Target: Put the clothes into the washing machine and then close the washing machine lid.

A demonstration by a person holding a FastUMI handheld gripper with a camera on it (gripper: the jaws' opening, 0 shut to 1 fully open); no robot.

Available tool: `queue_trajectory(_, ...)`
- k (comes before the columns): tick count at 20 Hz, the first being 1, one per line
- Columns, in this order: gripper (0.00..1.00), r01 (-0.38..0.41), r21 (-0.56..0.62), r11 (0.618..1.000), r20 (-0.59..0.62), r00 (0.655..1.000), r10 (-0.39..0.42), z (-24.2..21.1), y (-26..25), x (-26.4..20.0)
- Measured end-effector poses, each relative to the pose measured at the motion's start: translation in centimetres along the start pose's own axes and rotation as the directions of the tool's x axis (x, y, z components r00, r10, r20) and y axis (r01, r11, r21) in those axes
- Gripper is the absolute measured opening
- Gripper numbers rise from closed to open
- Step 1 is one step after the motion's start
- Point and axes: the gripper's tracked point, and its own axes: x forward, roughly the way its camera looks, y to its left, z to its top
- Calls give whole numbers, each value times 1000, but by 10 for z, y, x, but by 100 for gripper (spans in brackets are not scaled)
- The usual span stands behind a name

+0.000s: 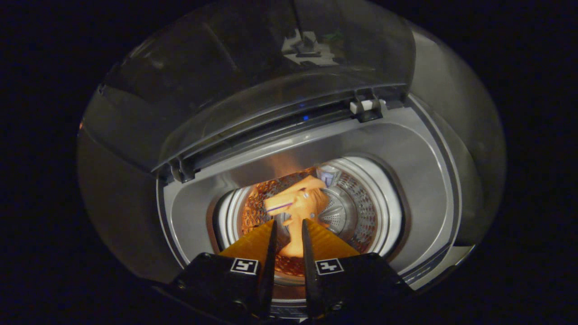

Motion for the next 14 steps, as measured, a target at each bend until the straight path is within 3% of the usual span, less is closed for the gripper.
queue_trajectory(4,36,-24,-23,999,93,995,26,17,9,-47)
queue_trajectory(6,47,-7,-79,997,162,987,20,32,11,-80)
queue_trajectory(8,48,2,-122,992,246,969,28,50,22,-119)
queue_trajectory(11,48,-11,-196,981,391,916,89,87,51,-189)
queue_trajectory(14,47,5,-270,963,533,834,145,138,80,-244)
